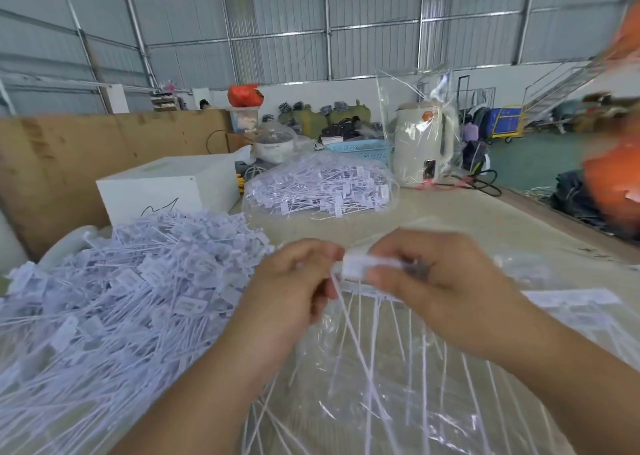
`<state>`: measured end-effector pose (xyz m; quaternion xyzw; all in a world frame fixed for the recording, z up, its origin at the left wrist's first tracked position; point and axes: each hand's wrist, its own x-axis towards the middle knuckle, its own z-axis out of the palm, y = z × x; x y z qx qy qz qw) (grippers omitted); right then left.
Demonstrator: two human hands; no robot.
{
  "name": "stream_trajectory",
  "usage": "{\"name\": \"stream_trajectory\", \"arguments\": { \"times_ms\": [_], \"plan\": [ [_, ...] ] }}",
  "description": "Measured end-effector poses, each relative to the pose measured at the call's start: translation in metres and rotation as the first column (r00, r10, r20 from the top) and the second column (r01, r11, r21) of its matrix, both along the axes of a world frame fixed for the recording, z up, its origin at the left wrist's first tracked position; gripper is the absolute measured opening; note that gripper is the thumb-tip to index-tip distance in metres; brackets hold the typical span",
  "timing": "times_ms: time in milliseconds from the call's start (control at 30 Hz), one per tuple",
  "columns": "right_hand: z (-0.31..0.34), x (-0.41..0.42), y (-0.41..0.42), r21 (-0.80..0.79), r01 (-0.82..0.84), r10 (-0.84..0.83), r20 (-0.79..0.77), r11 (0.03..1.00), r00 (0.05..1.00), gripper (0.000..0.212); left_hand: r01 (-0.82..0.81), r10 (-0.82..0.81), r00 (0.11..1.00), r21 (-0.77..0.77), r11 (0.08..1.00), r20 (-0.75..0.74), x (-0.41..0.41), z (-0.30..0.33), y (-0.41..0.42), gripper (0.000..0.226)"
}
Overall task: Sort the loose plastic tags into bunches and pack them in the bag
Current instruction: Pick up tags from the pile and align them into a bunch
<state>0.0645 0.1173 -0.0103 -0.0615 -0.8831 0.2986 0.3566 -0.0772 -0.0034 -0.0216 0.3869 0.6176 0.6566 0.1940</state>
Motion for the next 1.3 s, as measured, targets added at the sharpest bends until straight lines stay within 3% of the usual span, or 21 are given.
{"name": "stream_trajectory", "arguments": {
  "times_ms": [67, 133, 200, 300, 433, 500, 567, 667, 733, 833, 933, 1033, 1100, 1167, 1233, 1300],
  "plan": [
    [-0.007, -0.004, -0.003, 0.049, -0.052, 0.047, 0.113, 0.997, 0.993, 0.004, 0.133, -0.133, 0.991, -0.029, 0.991, 0.001, 0.009, -0.006, 0.004, 0.03],
    [-0.011, -0.005, -0.001, 0.022, -0.037, 0.035, 0.086, 0.999, 0.996, 0.004, 0.204, -0.202, 0.977, -0.031, 0.978, 0.063, 0.012, -0.007, 0.006, 0.04],
    [-0.013, -0.005, 0.001, -0.006, -0.024, 0.025, 0.07, 1.0, 0.997, 0.017, 0.239, -0.238, 0.971, -0.067, 0.969, 0.027, 0.009, -0.008, 0.004, 0.048],
    [-0.015, -0.007, -0.001, -0.025, -0.052, 0.054, 0.082, 0.998, 0.995, 0.024, 0.206, -0.227, 0.963, -0.149, 0.967, -0.147, 0.006, -0.013, 0.004, 0.023],
    [-0.014, -0.005, 0.008, 0.027, 0.004, -0.009, 0.215, 1.0, 0.977, 0.013, 0.156, -0.162, 0.985, -0.106, 0.982, -0.055, -0.001, -0.015, 0.006, 0.027],
    [-0.014, -0.003, 0.013, 0.112, 0.019, -0.057, 0.343, 0.994, 0.938, 0.021, 0.142, -0.144, 0.989, -0.096, 0.985, -0.017, -0.002, -0.015, 0.006, 0.032],
    [-0.015, -0.002, 0.015, 0.057, 0.016, -0.038, 0.397, 0.998, 0.917, 0.028, 0.151, -0.155, 0.988, -0.116, 0.982, -0.023, -0.001, -0.015, 0.005, 0.029],
    [-0.014, 0.0, 0.015, -0.002, 0.041, -0.038, 0.349, 0.999, 0.937, 0.027, 0.16, -0.167, 0.985, -0.129, 0.979, -0.042, 0.002, -0.014, 0.006, 0.025],
    [-0.011, 0.0, 0.013, -0.034, 0.06, -0.048, 0.283, 0.998, 0.958, 0.026, 0.147, -0.147, 0.989, -0.059, 0.987, -0.005, 0.005, -0.012, 0.007, 0.029],
    [-0.008, -0.005, 0.002, 0.019, 0.146, -0.147, 0.127, 0.989, 0.981, 0.025, 0.119, -0.141, 0.97, 0.115, 0.986, 0.199, 0.015, -0.008, 0.009, 0.037],
    [-0.008, -0.011, -0.01, 0.109, 0.248, -0.25, 0.001, 0.962, 0.968, 0.027, 0.076, -0.166, 0.907, 0.238, 0.968, 0.388, 0.024, -0.007, 0.013, 0.03],
    [-0.002, -0.008, -0.002, 0.01, 0.339, -0.331, -0.188, 0.941, 0.925, 0.036, -0.006, -0.161, 0.79, 0.271, 0.963, 0.591, 0.011, -0.006, 0.01, 0.025],
    [-0.001, -0.001, 0.006, -0.069, 0.256, -0.265, -0.184, 0.964, 0.947, 0.039, 0.001, -0.099, 0.857, 0.19, 0.982, 0.506, 0.001, -0.008, 0.008, 0.022],
    [-0.006, 0.001, 0.007, -0.064, 0.084, -0.083, 0.012, 0.994, 0.996, 0.033, 0.064, -0.079, 0.964, 0.069, 0.996, 0.252, -0.002, -0.009, 0.007, 0.022],
    [-0.013, -0.001, 0.005, 0.047, -0.019, 0.009, 0.206, 0.999, 0.979, 0.048, 0.155, -0.154, 0.986, -0.01, 0.988, 0.067, 0.003, -0.011, 0.007, 0.023],
    [-0.014, -0.003, 0.006, 0.128, -0.055, 0.02, 0.261, 0.99, 0.965, 0.06, 0.242, -0.242, 0.97, -0.06, 0.968, 0.012, 0.009, -0.011, 0.007, 0.026]
  ]
}}
